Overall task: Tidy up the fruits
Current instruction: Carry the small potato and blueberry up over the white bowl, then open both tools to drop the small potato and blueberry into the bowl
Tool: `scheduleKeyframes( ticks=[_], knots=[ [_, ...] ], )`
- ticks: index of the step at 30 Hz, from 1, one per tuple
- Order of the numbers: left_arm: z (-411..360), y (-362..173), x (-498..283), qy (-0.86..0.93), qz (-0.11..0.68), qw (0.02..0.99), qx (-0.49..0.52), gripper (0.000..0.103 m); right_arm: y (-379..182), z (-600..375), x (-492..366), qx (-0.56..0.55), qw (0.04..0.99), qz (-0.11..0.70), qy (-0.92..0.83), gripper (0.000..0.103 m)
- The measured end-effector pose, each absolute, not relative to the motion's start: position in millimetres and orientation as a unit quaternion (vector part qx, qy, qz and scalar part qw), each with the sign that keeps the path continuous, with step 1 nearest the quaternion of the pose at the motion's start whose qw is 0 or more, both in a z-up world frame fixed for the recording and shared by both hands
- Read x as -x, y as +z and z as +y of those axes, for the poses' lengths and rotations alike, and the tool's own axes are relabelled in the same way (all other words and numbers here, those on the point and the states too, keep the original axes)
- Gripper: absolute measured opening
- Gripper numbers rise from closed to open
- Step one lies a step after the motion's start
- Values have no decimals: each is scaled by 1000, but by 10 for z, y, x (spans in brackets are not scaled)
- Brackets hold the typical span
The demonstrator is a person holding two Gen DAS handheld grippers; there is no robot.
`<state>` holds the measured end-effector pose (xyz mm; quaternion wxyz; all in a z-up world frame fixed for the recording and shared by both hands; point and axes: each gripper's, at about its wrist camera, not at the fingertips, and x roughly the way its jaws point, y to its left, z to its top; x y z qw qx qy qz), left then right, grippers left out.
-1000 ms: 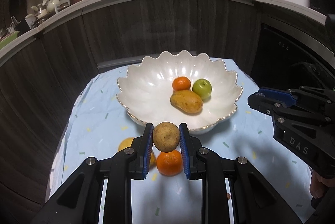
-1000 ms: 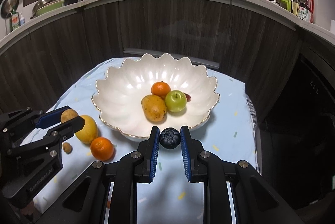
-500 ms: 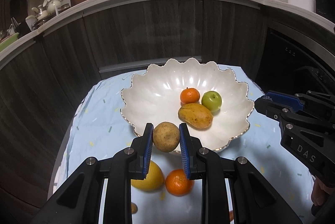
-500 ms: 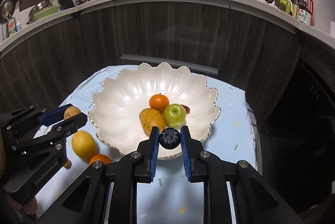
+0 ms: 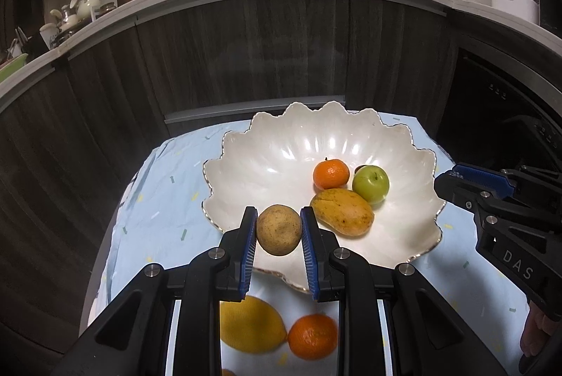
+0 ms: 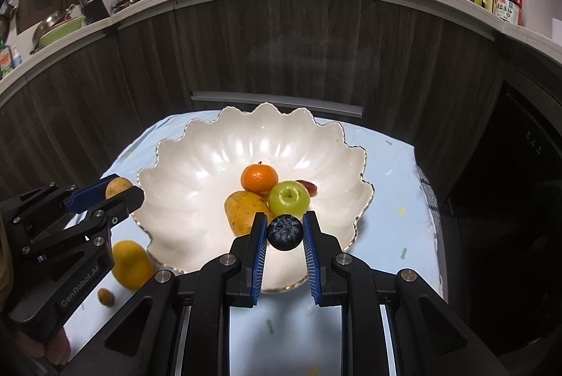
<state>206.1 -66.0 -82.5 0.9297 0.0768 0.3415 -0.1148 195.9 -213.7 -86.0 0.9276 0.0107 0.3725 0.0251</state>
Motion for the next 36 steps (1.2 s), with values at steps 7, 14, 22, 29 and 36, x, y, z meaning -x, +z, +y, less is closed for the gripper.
scheduleKeyframes(
  ticks=[7,14,22,29,36],
  knots=[
    [-648,-907,-2218,-116,351,926,-73,25,-928,-2153,-2113,-17,923,384,10,22],
    [-643,-980,-2387,-126,360,922,-66,25,-1019,-2170,-2276,-19,916,401,1,22],
    [-647,-1079,-2522,-129,373,916,-64,25,-1103,-2157,-2379,-18,910,414,-6,22],
    [-647,-1153,-2568,-132,390,909,-65,26,-1165,-2127,-2425,-16,904,428,-2,22],
    [-634,-1114,-2545,-129,385,911,-70,44,-1179,-2125,-2415,-19,901,433,-9,24]
  ],
)
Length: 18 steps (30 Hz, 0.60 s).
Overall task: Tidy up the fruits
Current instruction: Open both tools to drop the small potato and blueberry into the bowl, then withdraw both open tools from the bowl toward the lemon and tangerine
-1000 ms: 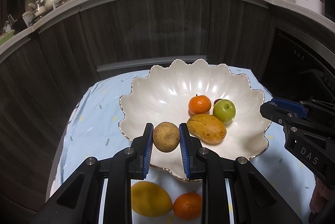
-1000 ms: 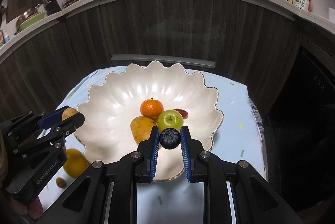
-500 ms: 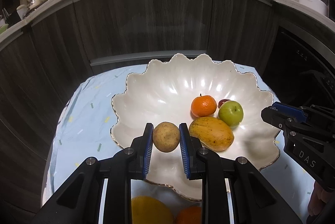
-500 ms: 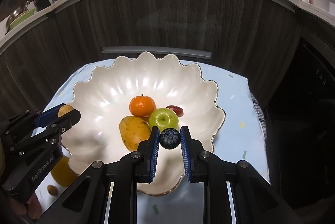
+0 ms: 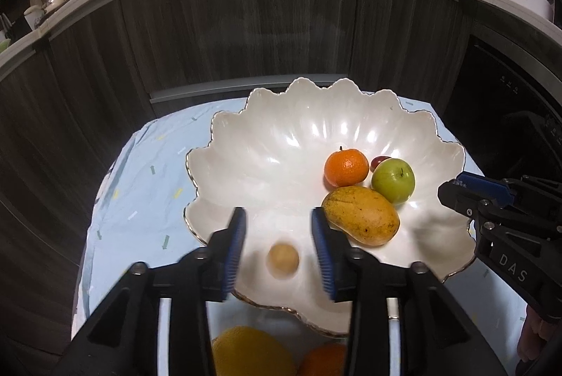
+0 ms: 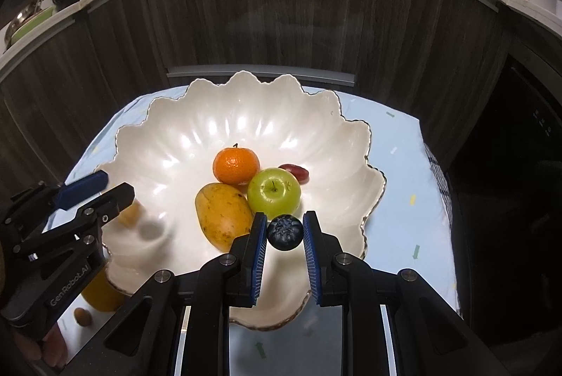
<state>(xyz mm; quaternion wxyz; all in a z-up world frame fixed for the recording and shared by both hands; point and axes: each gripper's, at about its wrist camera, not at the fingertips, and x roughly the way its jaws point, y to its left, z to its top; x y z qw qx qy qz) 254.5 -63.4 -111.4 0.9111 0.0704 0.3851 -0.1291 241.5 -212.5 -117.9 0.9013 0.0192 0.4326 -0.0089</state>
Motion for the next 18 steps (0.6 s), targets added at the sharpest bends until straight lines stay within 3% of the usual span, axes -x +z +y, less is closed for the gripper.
scheduleKeyframes(
  ticks=[2,4,6,8,18],
  knots=[
    [-627,-1096,-2541,-126,382,913,-72,46,-1167,-2123,-2408,-17,903,430,-13,33],
    [-616,-1081,-2542,-126,381,913,-72,48,-1135,-2121,-2390,-15,906,423,-20,51],
    [-604,-1066,-2537,-123,379,914,-72,52,-1101,-2122,-2371,-12,909,415,-29,63],
    [-589,-1050,-2529,-121,377,915,-71,55,-1066,-2123,-2353,-10,912,408,-38,69],
    [-521,-911,-2472,-105,360,924,-69,67,-947,-2091,-2303,-11,917,397,-42,71]
  ],
)
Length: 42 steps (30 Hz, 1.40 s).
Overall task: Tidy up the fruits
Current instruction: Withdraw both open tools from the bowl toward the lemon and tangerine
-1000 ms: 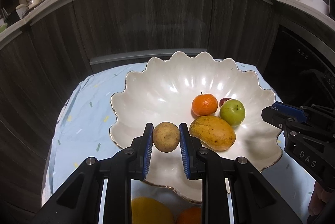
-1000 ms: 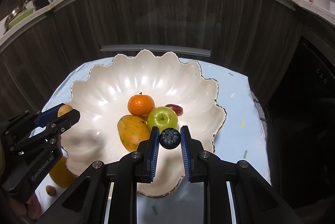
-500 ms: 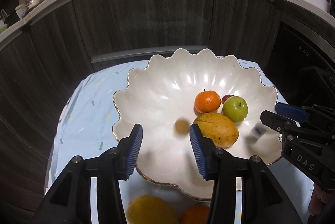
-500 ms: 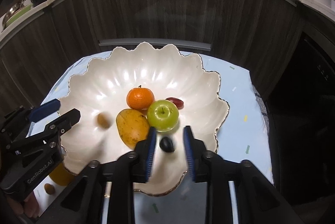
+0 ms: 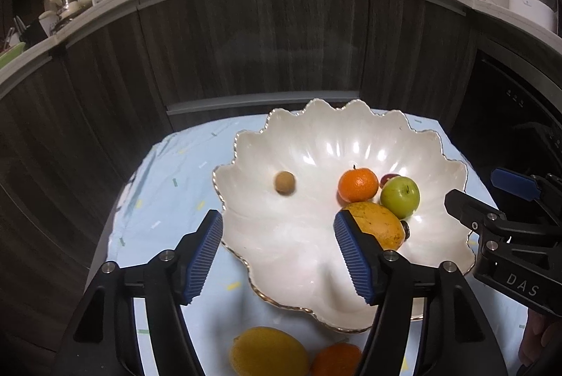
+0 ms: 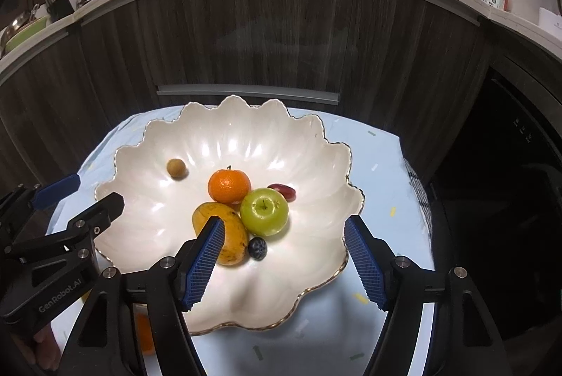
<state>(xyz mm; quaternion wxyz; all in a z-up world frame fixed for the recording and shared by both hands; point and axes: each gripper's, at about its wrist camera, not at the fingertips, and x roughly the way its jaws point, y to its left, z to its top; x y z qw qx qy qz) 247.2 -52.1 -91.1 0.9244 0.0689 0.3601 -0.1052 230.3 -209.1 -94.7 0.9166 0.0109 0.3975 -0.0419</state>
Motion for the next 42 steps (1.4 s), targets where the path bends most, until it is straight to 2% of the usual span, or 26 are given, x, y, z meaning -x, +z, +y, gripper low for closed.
scheduleKeyframes(
  ticks=[22,42],
  knots=[
    [-273,-569,-2089,-94,337,934,-75,72,-638,-1863,-1983,-13,926,375,-32,72],
    [24,-566,-1723,-84,338,933,-86,72,-645,-1533,-1722,4,926,379,-5,72]
  ],
)
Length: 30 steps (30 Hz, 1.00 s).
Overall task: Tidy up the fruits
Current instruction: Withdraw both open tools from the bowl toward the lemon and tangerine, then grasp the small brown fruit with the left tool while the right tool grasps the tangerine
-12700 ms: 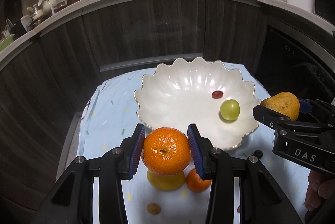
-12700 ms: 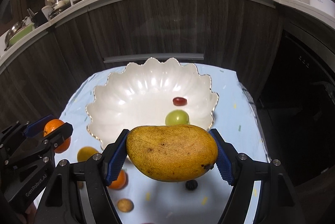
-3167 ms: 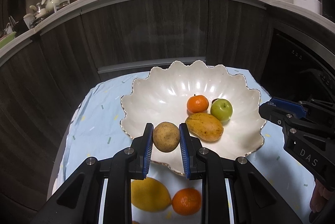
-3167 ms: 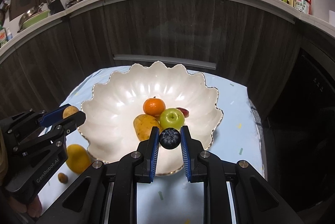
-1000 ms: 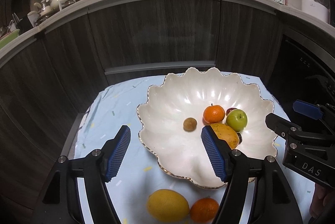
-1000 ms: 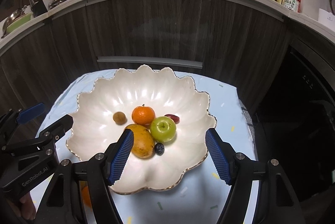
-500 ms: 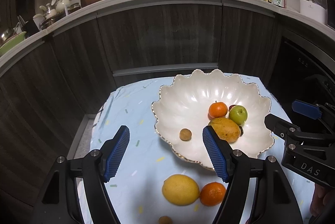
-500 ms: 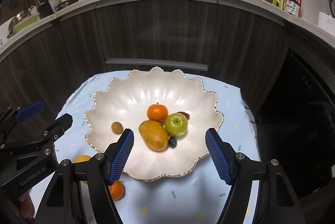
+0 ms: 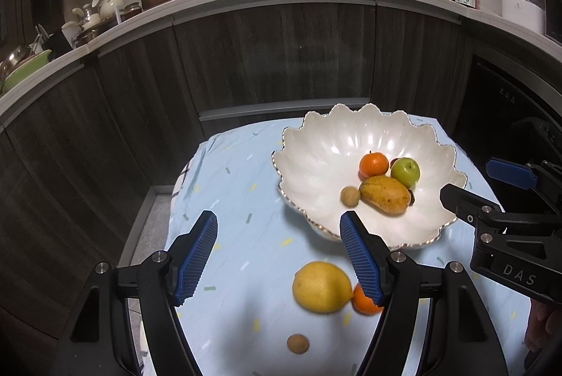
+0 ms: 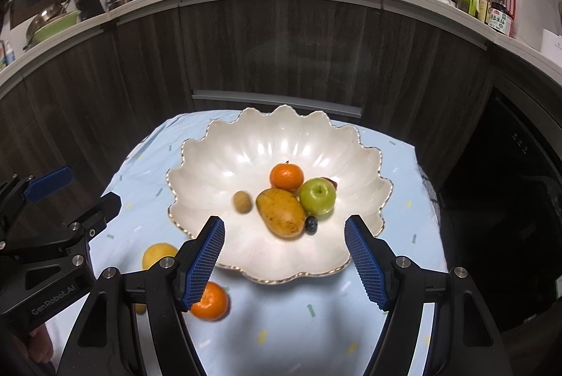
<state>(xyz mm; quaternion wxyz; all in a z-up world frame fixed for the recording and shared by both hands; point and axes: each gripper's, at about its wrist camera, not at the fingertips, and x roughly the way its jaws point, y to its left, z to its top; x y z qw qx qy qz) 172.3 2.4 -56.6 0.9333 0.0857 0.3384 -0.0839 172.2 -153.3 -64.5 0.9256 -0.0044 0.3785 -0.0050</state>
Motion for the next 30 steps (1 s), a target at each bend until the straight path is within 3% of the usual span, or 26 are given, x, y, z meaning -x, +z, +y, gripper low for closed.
scheduleKeyframes(
  ticks=[30],
  knots=[
    [262,-1052,-1248,-90,376,916,-108,72,-1124,-1059,-1441,56,904,418,76,71]
  ],
)
